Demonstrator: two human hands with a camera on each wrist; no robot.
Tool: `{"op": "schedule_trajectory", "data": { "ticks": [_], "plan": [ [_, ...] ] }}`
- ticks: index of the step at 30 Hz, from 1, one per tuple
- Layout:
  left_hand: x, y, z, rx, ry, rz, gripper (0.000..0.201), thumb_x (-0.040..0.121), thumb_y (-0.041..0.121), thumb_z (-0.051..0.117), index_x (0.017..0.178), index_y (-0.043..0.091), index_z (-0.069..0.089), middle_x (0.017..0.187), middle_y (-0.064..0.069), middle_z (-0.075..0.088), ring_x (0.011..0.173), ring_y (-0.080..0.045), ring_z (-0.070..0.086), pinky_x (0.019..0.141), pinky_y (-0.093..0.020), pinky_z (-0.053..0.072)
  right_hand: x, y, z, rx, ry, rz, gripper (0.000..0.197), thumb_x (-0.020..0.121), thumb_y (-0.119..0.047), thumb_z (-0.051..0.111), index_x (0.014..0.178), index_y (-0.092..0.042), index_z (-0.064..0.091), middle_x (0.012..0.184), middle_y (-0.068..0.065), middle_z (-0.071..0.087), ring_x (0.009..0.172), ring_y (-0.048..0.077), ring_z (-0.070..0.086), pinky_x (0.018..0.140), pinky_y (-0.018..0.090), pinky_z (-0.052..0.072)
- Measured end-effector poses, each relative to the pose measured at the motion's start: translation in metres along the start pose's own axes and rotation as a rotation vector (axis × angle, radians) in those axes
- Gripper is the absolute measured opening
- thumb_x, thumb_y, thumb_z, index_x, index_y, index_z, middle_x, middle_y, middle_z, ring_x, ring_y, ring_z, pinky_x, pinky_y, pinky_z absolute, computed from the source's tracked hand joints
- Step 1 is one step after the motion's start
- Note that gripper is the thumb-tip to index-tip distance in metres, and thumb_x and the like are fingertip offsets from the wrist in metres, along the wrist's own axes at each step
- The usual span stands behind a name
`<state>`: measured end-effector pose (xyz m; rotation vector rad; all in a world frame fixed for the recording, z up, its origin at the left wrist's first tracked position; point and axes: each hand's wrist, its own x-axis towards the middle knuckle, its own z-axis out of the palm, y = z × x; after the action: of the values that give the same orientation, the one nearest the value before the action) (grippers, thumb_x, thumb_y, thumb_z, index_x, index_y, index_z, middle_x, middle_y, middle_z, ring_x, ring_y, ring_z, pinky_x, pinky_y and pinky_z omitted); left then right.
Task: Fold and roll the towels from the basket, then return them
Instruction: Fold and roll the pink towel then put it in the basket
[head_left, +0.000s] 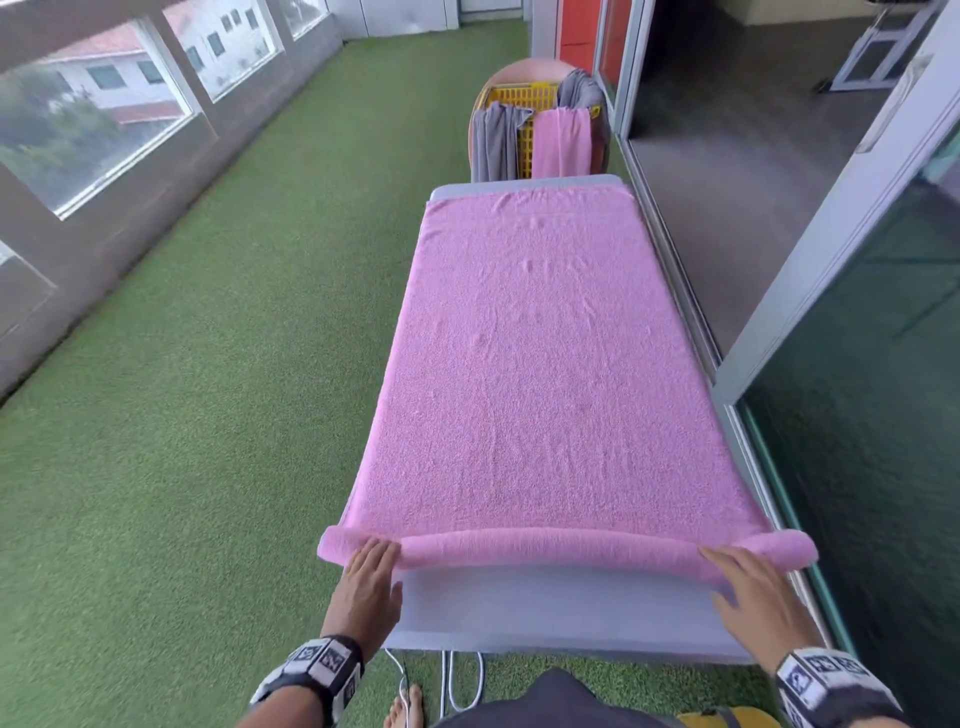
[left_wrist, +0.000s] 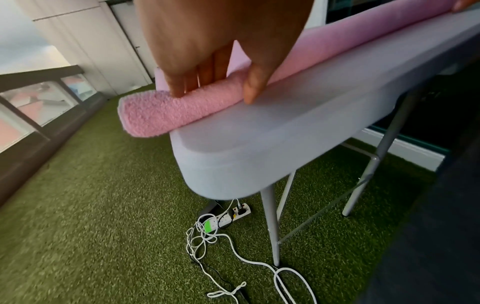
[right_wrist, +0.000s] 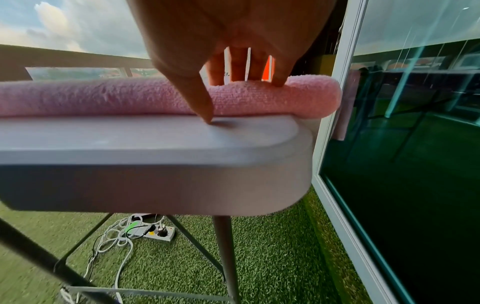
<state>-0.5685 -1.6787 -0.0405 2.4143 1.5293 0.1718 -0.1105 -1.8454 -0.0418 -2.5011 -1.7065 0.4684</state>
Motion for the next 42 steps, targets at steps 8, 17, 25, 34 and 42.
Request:
{"op": "schedule_trajectory", "data": {
  "ticks": [8,17,25,34,42],
  "plan": [
    [0.019,-0.001,-0.011,0.093,0.051,-0.026,0.034,0.084,-0.004,0.051,0.116,0.001,0.063,0.114,-0.012,0.067,0.105,-0.028,0.065,0.095,-0.051,0.048,0.017,-0.005,-0.021,-0.045,0.095,-0.023,0.035,0.089,-0.02,0.06,0.124,-0.021,0.063,0.129,-0.002,0.059,0.118,0.021,0.055,0.103,0.043,0.039],
    [0.003,0.01,-0.015,0.092,-0.037,0.023,0.006,0.078,0.026,0.063,0.077,0.021,0.067,0.082,0.006,0.063,0.073,-0.011,0.056,0.074,-0.039,0.055,-0.001,-0.007,-0.017,-0.11,-0.078,-0.01,0.023,0.082,-0.037,0.048,0.103,-0.039,0.058,0.105,-0.018,0.05,0.106,0.009,0.051,0.097,0.032,0.037],
    [-0.021,0.011,0.005,0.103,-0.025,0.038,0.062,0.054,0.02,0.089,0.11,0.01,0.065,0.106,-0.006,0.07,0.098,-0.023,0.068,0.091,-0.044,0.048,-0.016,-0.006,-0.005,0.031,-0.073,-0.036,0.054,0.078,-0.022,0.074,0.125,-0.037,0.052,0.124,-0.017,0.05,0.114,0.009,0.052,0.098,0.033,0.044],
    [0.002,0.017,-0.001,0.12,0.087,-0.005,0.035,0.078,0.0,0.068,0.113,0.004,0.064,0.107,-0.013,0.07,0.099,-0.028,0.068,0.089,-0.043,0.05,0.01,-0.006,-0.021,0.066,-0.035,-0.03,0.044,0.093,-0.028,0.055,0.136,-0.03,0.049,0.139,-0.014,0.047,0.131,0.015,0.043,0.112,0.042,0.032],
    [-0.014,0.018,-0.009,0.088,0.027,0.053,0.008,0.08,0.021,0.059,0.075,0.023,0.065,0.078,0.008,0.061,0.07,-0.009,0.055,0.068,-0.032,0.056,-0.004,-0.013,-0.028,-0.118,-0.155,-0.029,0.021,0.089,-0.032,0.05,0.108,-0.041,0.054,0.115,-0.018,0.05,0.109,0.005,0.044,0.094,0.027,0.033]
  ]
}}
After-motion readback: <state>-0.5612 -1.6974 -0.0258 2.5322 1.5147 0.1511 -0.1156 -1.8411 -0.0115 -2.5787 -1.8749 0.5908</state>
